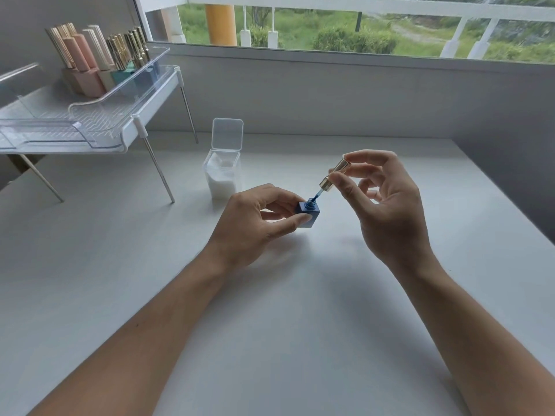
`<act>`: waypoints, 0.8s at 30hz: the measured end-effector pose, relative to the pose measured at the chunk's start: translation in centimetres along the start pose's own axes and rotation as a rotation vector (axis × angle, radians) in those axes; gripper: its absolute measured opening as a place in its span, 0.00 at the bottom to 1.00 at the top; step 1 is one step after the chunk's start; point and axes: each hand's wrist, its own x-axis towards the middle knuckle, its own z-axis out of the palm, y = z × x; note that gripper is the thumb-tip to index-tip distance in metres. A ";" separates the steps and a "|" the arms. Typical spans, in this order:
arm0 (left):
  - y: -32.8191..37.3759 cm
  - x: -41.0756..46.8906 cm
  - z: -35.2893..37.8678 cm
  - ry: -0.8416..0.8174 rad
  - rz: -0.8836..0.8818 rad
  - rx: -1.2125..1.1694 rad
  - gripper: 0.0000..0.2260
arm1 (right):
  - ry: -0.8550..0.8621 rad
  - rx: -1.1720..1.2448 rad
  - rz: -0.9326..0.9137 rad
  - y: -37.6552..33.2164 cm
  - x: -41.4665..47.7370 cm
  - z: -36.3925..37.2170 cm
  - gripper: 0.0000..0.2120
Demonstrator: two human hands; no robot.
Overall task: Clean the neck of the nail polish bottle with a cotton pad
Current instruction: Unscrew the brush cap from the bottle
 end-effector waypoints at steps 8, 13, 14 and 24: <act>0.0 -0.1 0.0 0.005 -0.002 0.000 0.09 | 0.030 0.020 0.012 -0.1 0.1 -0.2 0.12; 0.1 -0.1 0.0 0.007 -0.002 -0.006 0.10 | 0.001 0.016 0.021 -0.1 -0.1 0.1 0.11; 0.1 -0.1 0.0 0.006 -0.003 -0.007 0.10 | -0.002 0.004 0.019 -0.1 -0.2 0.1 0.11; -0.2 -0.1 0.1 -0.008 -0.033 -0.015 0.09 | 0.048 0.046 0.084 -0.2 0.1 -0.3 0.15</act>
